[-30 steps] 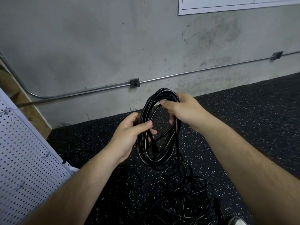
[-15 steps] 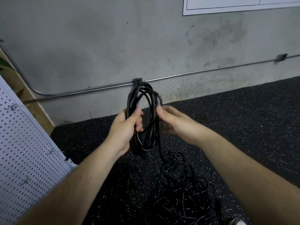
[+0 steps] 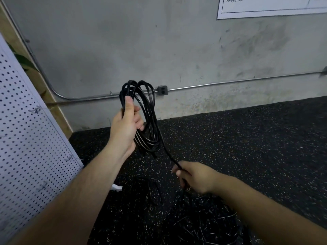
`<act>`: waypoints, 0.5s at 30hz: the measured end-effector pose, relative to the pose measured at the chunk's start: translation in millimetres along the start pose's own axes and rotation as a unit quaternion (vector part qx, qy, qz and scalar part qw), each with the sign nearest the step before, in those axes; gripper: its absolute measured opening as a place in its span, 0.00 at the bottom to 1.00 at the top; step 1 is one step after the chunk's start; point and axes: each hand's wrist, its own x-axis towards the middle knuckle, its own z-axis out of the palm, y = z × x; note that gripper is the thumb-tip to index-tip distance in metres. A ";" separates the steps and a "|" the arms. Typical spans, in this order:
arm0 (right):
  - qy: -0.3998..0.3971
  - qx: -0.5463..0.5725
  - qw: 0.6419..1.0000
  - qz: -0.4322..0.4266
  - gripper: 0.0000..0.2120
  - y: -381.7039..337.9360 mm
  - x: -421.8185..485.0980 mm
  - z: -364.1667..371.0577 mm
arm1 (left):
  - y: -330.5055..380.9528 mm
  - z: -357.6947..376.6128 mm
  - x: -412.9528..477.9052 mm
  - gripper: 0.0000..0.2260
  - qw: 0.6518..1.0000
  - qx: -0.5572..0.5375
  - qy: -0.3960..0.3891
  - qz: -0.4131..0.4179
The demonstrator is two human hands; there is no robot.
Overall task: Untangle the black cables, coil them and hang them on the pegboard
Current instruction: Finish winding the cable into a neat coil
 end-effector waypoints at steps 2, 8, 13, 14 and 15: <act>0.027 -0.012 0.999 -0.019 0.07 -6.7 -3.1 -10.3 | -2.6 0.0 -0.7 0.23 1.000 -0.011 0.001 -0.003; 0.106 0.105 0.987 0.057 0.11 -20.9 -12.1 -17.7 | -10.9 1.0 7.0 0.17 0.999 -0.015 0.035 0.010; 0.108 -0.037 0.993 0.011 0.14 -22.5 -22.3 -18.8 | -12.3 5.6 1.3 0.17 1.000 -0.017 0.001 0.013; 0.105 -0.067 0.992 -0.002 0.15 -24.5 -25.9 -19.9 | -12.6 6.4 -0.3 0.17 1.000 -0.011 -0.009 0.016; 0.103 -0.103 0.989 -0.012 0.16 -27.6 -29.7 -21.4 | -12.8 7.8 -2.4 0.17 1.000 0.003 -0.018 0.020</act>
